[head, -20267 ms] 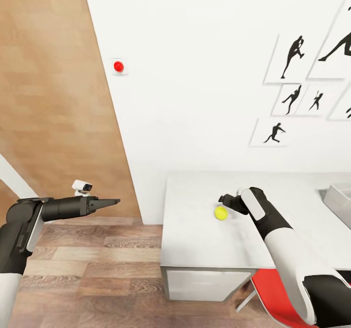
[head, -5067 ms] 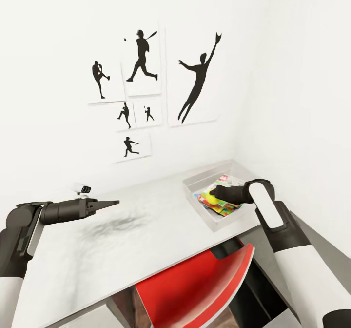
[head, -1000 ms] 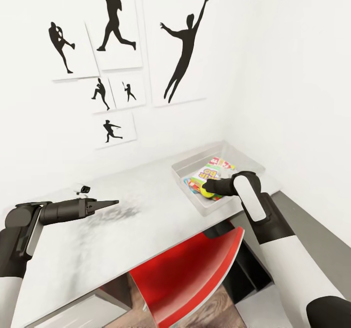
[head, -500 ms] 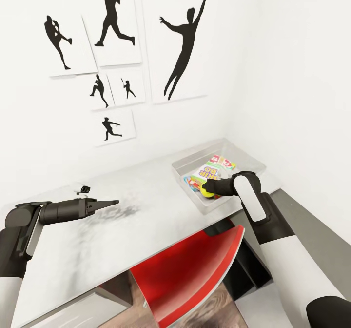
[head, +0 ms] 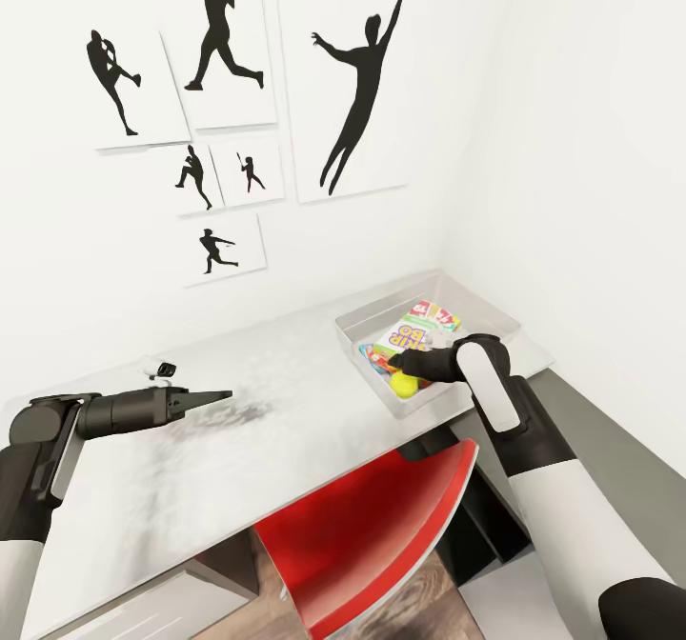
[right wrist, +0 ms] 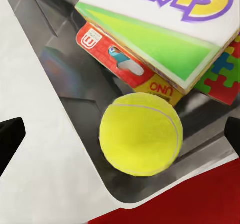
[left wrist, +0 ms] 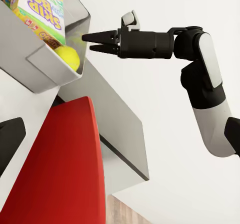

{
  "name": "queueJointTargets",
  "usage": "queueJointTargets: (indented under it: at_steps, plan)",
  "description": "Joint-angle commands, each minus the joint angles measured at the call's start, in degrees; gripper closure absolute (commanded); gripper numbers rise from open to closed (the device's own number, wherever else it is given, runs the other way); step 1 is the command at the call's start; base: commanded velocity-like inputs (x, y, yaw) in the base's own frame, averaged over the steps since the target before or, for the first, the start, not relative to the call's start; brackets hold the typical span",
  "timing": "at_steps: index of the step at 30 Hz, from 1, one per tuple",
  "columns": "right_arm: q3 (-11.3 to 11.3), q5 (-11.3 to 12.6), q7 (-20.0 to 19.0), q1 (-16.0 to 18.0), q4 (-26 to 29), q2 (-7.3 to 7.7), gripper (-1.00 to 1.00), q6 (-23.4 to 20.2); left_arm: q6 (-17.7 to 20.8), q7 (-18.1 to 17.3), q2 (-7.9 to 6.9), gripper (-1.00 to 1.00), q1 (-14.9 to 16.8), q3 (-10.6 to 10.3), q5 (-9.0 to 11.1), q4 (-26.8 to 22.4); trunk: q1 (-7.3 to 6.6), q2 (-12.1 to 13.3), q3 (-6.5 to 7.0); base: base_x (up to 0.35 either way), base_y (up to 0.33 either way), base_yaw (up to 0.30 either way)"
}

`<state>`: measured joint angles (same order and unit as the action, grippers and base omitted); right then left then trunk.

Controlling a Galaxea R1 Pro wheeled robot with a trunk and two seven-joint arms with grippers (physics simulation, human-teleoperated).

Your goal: Put all the toys in the child's room - the three board games (two on the bed and one on the table), the two jigsaw puzzles on the table, and the tennis ball on the table - inside the toy box on the table in the child's room.

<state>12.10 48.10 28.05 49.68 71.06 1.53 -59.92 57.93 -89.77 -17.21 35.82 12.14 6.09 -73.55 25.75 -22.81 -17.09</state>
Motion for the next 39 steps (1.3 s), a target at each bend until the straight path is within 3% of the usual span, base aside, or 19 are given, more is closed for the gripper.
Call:
queueJointTargets:
  at_steps: [1, 20, 39]
  plan:
    - [0.1, 0.6, 0.6, 0.1, 0.0, 0.05, -1.00, -0.1, 0.6, -0.2, -0.02, -1.00, 0.0, 0.0, 0.0, 0.0, 0.03, -0.1, -0.11, 0.000, 0.000, 0.000]
    - [-0.4, 0.7, 0.3, -0.2, 1.0, 0.90, -1.00, -0.1, 0.6, -0.2, -0.10, -1.00, 0.0, 0.0, 0.0, 0.0, 0.03, -0.1, -0.11, 0.000, 0.000, 0.000]
    - [-0.3, 0.7, 0.3, -0.2, 1.0, 0.57, -1.00, -0.1, 0.6, -0.2, -0.10, -1.00, 0.0, 0.0, 0.0, 0.0, 0.03, -0.1, -0.11, -0.034, 0.000, 0.000]
